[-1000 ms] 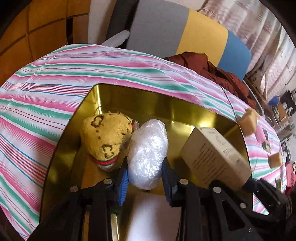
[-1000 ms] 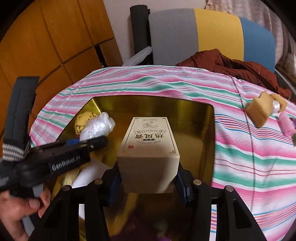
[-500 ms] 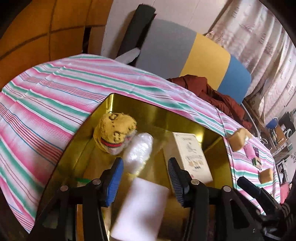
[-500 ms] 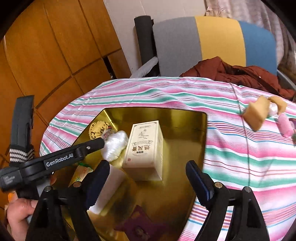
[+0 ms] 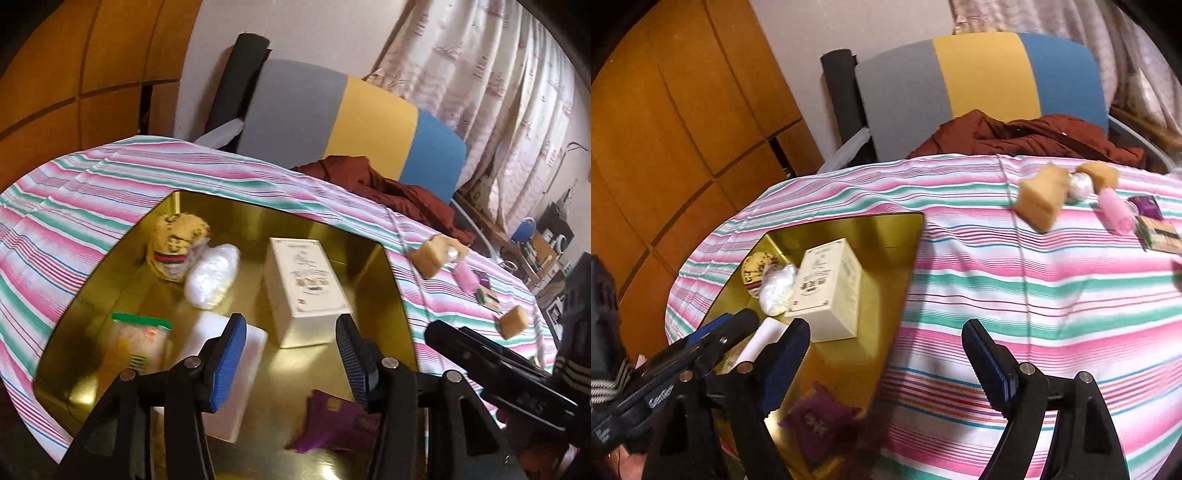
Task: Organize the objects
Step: 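Move both tools back from the gold tray toward the remaining items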
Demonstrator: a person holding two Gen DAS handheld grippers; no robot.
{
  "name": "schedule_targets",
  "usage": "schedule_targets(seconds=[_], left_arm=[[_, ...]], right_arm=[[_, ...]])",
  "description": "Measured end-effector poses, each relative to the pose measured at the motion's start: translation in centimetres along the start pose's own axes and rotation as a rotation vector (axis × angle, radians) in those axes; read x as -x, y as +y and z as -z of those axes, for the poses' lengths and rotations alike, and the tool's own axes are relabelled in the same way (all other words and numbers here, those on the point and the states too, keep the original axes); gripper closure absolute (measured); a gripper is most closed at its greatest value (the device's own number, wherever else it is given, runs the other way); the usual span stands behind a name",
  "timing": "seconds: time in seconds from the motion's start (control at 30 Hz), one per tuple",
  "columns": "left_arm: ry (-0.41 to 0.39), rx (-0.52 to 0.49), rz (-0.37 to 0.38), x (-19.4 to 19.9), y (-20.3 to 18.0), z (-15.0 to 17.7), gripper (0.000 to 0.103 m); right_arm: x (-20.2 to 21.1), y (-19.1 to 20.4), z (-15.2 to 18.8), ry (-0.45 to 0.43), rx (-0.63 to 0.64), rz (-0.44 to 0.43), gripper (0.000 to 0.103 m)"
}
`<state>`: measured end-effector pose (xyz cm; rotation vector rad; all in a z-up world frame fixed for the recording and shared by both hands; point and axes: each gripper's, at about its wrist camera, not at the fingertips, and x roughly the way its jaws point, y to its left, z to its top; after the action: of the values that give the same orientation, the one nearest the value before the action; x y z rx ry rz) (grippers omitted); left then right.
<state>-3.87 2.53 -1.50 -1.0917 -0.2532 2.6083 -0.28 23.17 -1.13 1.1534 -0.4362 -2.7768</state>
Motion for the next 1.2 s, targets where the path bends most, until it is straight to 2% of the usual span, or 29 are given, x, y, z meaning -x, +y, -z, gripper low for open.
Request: schedule_targets(seconds=[0.17, 0.43, 0.83, 1.0, 1.2], left_arm=[[-0.02, -0.073, 0.054, 1.0, -2.5, 1.0, 0.052], [-0.003, -0.189, 0.142, 1.5, -7.2, 2.9, 0.052], [0.07, -0.285, 0.214, 1.0, -11.7, 5.8, 0.052], [0.091, -0.321, 0.229, 0.8, -13.2, 6.5, 0.052], [0.125, -0.35, 0.243, 0.2, -15.0, 7.3, 0.052]], right_arm=[[1.0, -2.3, 0.4, -0.011, -0.022, 0.036, 0.018], [4.0, -8.8, 0.9, -0.042, -0.04, 0.187, 0.018], [10.3, -23.1, 1.6, -0.071, -0.138, 0.488, 0.018], [12.8, -30.4, 1.8, -0.057, -0.187, 0.632, 0.018], [14.4, -35.9, 2.6, -0.011, -0.226, 0.655, 0.024]])
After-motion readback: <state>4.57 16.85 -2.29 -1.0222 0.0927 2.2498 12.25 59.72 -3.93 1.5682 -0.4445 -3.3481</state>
